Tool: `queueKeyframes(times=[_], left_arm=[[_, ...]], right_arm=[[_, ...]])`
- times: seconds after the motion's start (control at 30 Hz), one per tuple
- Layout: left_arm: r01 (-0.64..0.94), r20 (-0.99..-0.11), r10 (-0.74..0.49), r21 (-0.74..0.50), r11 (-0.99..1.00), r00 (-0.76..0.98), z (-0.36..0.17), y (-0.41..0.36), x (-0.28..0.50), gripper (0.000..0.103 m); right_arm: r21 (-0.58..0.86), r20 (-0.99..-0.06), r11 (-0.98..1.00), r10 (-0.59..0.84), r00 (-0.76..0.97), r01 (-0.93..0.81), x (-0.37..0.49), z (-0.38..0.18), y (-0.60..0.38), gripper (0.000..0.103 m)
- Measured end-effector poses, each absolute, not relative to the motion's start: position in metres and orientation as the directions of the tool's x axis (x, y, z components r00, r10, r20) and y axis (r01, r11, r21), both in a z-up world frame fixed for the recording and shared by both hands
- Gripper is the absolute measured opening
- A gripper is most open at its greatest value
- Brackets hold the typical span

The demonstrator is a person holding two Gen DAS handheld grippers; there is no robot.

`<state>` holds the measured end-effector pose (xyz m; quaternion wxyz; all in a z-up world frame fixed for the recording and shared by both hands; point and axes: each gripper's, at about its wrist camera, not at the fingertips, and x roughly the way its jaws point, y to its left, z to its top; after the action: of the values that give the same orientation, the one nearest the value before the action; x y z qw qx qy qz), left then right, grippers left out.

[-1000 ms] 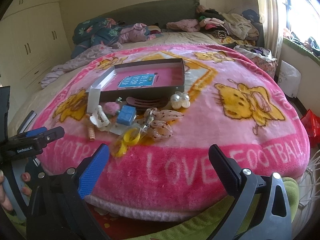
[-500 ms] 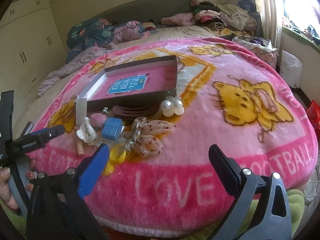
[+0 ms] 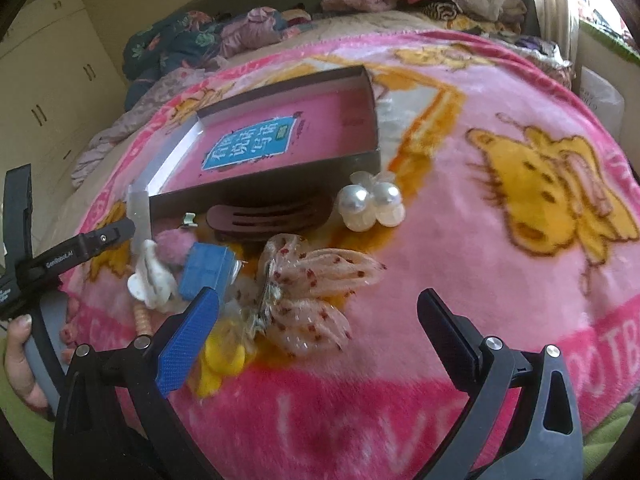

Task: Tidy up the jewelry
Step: 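Grasp the red-dotted floral hair clip with the right tool while the left tool grasps the clear plastic bag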

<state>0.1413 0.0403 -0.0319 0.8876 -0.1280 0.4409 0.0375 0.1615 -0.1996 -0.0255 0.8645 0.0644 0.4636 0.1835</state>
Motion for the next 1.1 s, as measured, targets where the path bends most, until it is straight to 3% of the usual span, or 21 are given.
queueKeyframes(times=[0.1,0.17,0.3,0.43,0.53,0.6,0.67,0.77,1.1], left_arm=[[-0.192,-0.804,-0.052,-0.204,0.96,0.593,-0.039,0.045,0.148,0.094],[-0.204,-0.808,-0.05,-0.207,0.957,0.587,-0.044,0.048,0.152,0.094],[-0.209,-0.81,-0.056,-0.216,0.954,0.584,-0.049,0.051,0.158,0.093],[-0.196,-0.808,-0.067,-0.221,0.955,0.585,-0.051,0.049,0.164,0.086],[-0.195,-0.809,-0.068,-0.221,0.956,0.583,-0.053,0.048,0.168,0.079],[-0.188,-0.808,-0.064,-0.213,0.959,0.586,-0.053,0.047,0.17,0.07],[-0.181,-0.808,-0.062,-0.205,0.962,0.586,-0.053,0.044,0.17,0.052],[-0.159,-0.805,-0.079,-0.21,0.965,0.588,-0.053,0.041,0.169,0.033],[-0.146,-0.778,-0.081,-0.218,0.965,0.624,-0.032,0.05,0.159,0.033]], right_arm=[[0.311,-0.787,0.919,0.392,0.476,-0.243,0.17,-0.034,-0.194,0.098],[0.315,-0.793,0.919,0.393,0.466,-0.239,0.174,-0.037,-0.191,0.084],[0.316,-0.802,0.916,0.397,0.447,-0.247,0.179,-0.044,-0.184,0.067],[0.325,-0.799,0.912,0.406,0.445,-0.25,0.183,-0.046,-0.183,0.038],[0.324,-0.789,0.913,0.406,0.461,-0.249,0.182,-0.044,-0.187,0.028],[0.32,-0.782,0.914,0.404,0.474,-0.251,0.182,-0.041,-0.191,0.025],[0.319,-0.774,0.915,0.401,0.49,-0.245,0.181,-0.038,-0.196,0.024],[0.311,-0.765,0.92,0.392,0.512,-0.239,0.18,-0.033,-0.205,0.023],[0.308,-0.731,0.93,0.365,0.577,-0.199,0.176,-0.01,-0.233,0.02]])
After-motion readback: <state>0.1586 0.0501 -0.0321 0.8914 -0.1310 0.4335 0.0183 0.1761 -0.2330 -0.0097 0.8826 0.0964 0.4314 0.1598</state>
